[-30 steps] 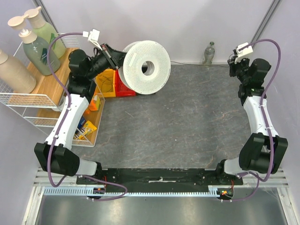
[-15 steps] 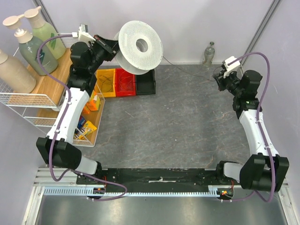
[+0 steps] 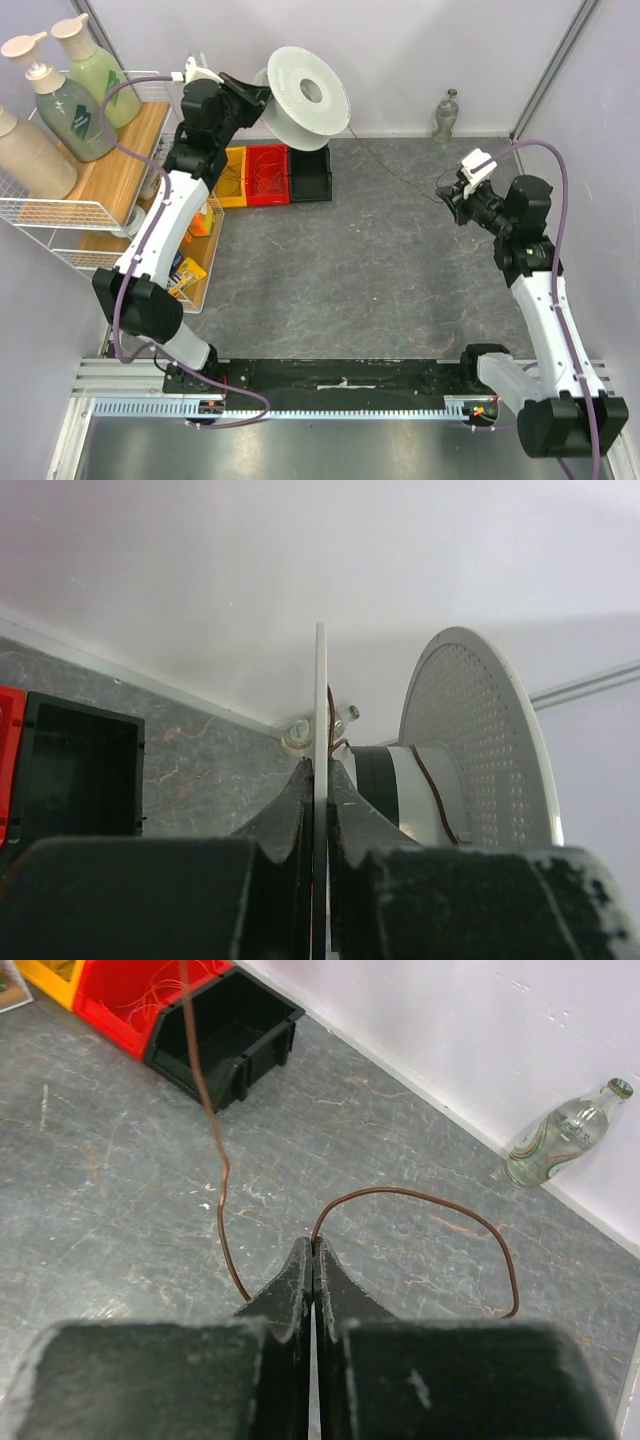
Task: Wrap the cables
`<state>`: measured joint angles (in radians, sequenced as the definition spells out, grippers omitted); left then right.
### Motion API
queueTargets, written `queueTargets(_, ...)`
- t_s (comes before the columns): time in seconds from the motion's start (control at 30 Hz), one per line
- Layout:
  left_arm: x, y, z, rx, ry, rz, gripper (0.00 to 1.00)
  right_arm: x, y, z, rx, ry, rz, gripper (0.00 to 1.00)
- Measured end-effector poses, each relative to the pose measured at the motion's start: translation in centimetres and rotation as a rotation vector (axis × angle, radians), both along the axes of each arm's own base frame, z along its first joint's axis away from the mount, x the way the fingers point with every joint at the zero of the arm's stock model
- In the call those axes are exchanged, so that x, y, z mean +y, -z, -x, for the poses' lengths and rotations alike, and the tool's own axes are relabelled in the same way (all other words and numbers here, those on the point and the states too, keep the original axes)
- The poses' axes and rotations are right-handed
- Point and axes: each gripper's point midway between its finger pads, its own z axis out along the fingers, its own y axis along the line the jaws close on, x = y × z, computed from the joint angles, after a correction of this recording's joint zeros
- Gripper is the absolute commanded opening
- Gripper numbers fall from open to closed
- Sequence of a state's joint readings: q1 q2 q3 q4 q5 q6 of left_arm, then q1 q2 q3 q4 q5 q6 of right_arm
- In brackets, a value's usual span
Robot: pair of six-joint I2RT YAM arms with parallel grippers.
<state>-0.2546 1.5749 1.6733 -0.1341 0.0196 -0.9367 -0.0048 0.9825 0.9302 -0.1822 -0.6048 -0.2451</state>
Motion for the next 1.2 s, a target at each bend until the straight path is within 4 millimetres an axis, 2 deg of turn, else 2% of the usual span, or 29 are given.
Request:
queueTargets(0.13,-1.2,1.8,-1.7,0.034,-0.018,-0.013,0.02,1.1,-0.6,2.1,-0.015,-0.039,0.0,0.0)
queueTargets(0.3,-2.5,3.3,-2.4,0.056,-0.036,-0.057,0.02,2.8,-0.1,3.7,0.013,-0.104,-0.003,0.0)
queueTargets(0.47,-4.0,3.7,-2.6,0.044,-0.033,-0.112,0.02,4.8,0.7,5.1,0.059,-0.188,-0.016,0.0)
queueTargets(0.63,-5.2,3.8,-3.8,0.019,-0.043,-0.183,0.02,7.1,0.9,6.8,0.093,-0.284,-0.032,0.0)
queueTargets(0.77,-6.0,4.5,-4.6,0.012,-0.049,-0.244,0.02,9.0,0.1,8.3,0.096,-0.363,-0.042,0.0)
queueTargets(1.0,-7.6,6.7,-5.8,0.017,-0.031,-0.342,0.02,11.9,-3.1,10.5,0.033,-0.483,-0.05,0.0)
queueTargets(1.2,-8.9,8.6,-6.0,0.011,0.004,-0.451,0.02,14.3,-4.1,11.4,0.033,-0.551,-0.059,0.0)
